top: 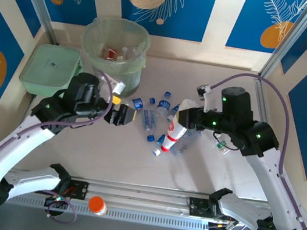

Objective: Put the plastic bottles in the bin

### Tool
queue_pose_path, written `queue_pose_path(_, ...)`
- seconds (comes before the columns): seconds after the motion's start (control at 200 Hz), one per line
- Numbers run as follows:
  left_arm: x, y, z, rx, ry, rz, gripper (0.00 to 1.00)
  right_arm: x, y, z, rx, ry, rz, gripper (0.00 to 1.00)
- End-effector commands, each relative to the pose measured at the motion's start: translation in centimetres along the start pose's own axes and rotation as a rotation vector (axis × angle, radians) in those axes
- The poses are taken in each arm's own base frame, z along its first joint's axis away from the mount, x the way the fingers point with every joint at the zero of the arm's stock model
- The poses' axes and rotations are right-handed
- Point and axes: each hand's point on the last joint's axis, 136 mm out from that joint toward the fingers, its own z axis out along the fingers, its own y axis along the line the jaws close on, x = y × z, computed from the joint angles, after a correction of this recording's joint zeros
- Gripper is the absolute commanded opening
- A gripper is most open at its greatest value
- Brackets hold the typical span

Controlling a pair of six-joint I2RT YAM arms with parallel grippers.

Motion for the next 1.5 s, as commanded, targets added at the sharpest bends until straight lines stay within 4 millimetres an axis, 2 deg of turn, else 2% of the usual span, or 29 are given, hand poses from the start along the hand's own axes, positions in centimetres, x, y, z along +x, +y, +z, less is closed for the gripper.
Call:
queue_pose_path(0.0,-0.9,-5.1,0.2,0.177,0.032,0.136,0.89,-1.6,4.0,-1.6,-0.267,-0.068,-0.014,0.5)
queue_pose_path(0.195,-1.7,-11.0,1.8,0.395,0.093,0.232,0.92,-2.0,4.8,-3.4,-0.375,-0.107,0.002,0.5)
queue_pose_path(0.315,-2.1,-12.8,2.9,0.471,0.127,0.266,0.94,-1.7,5.6,-4.1,-0.425,-0.116,-0.006,0.49)
queue_pose_path(0.48,-2.7,-15.3,2.8,0.611,0.139,0.293,0.94,-1.1,5.8,-4.4,-0.439,-0.135,-0.005,0.49)
queue_pose_path(0.6,-2.4,-17.4,2.7,0.747,0.164,0.27,0.93,-1.1,5.6,-4.6,-0.443,-0.152,0.021,0.49)
queue_pose_path(0.79,-1.7,-18.0,3.7,0.767,0.158,0.27,0.87,-1.3,4.8,-4.5,-0.44,-0.19,0.062,0.49)
queue_pose_path(0.98,-1.6,-18.4,3.8,0.791,0.159,0.265,0.75,-1.3,4.7,-4.4,-0.462,-0.192,0.075,0.49)
queue_pose_path(1.185,-1.2,-18.5,4.5,0.789,0.18,0.257,0.78,-1.4,5.0,-4.7,-0.477,-0.206,0.068,0.49)
queue_pose_path(1.395,-1.2,-19.1,4.4,0.822,0.18,0.258,0.59,-1.2,4.7,-4.4,-0.468,-0.205,0.082,0.49)
queue_pose_path(1.495,-1.2,-19.0,4.5,0.81,0.176,0.262,0.56,-1.2,4.6,-4.5,-0.451,-0.212,0.08,0.5)
